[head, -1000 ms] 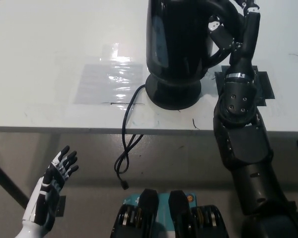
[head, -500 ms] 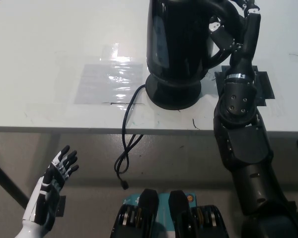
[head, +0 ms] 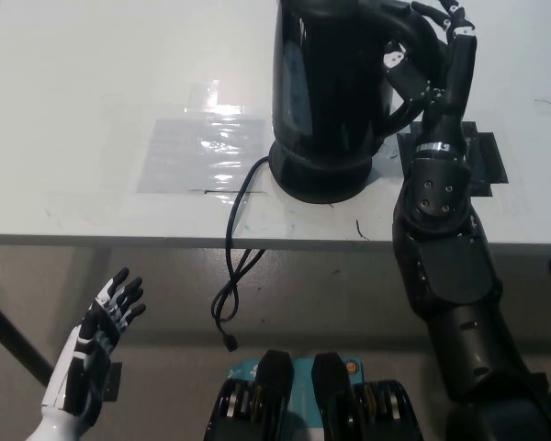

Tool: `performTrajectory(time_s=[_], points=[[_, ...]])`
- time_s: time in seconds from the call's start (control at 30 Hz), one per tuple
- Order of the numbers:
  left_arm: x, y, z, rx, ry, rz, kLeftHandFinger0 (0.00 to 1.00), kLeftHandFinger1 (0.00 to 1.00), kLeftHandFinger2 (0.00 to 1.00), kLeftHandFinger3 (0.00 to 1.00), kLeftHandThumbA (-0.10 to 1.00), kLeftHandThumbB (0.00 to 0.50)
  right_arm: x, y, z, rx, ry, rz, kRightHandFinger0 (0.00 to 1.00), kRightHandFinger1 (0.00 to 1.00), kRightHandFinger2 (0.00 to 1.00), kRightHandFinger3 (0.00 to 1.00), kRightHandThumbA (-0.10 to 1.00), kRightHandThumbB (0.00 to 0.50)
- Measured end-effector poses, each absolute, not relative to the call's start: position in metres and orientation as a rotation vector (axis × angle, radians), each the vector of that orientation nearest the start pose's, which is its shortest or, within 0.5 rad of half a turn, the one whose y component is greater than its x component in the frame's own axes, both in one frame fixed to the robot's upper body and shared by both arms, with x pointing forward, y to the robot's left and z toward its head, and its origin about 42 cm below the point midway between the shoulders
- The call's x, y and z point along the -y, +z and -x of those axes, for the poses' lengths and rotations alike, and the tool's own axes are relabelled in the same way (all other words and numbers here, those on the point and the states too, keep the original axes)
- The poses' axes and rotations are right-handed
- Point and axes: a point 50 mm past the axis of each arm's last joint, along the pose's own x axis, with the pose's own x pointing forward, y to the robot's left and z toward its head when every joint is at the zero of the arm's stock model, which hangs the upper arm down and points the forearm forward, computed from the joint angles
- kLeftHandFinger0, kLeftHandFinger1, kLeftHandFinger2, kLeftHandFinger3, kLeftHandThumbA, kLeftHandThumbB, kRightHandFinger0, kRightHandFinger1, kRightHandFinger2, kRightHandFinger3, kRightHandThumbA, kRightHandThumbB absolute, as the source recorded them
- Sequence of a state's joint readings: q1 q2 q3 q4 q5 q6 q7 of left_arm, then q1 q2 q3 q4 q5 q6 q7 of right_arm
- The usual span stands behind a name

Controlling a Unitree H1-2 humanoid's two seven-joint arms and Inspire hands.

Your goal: A kettle and its base are kept separately on the desk infront of the robot and the robot uses its right hand to lift the kettle by its handle and places it on its base to align it correctly.

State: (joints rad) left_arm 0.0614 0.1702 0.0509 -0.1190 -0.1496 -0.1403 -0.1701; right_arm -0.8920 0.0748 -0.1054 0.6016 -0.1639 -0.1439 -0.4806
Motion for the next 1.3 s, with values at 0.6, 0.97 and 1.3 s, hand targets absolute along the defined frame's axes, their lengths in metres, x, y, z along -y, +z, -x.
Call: performTrajectory(time_s=[0.6,0.97,1.3], points=[[-0.271,0.129,-0.262,0.204,-0.125,-0.046,1.00,1.00,1.00,1.00,1.00,0.133,0.126,0.283,-0.513,0.382,-0.306,0.002,0.00,0.16,0.59,0.70,-0.10,0.120],[-0.271,0.129,-0.263,0.205,-0.126,-0.046,1.00,1.00,1.00,1.00,1.00,0.121,0.120,0.281,-0.512,0.374,-0.307,-0.005,0.00,0.11,0.59,0.68,-0.10,0.126],[-0.271,0.129,-0.263,0.205,-0.126,-0.046,1.00,1.00,1.00,1.00,1.00,0.109,0.119,0.281,-0.512,0.372,-0.307,-0.010,0.00,0.15,0.63,0.74,-0.10,0.121]])
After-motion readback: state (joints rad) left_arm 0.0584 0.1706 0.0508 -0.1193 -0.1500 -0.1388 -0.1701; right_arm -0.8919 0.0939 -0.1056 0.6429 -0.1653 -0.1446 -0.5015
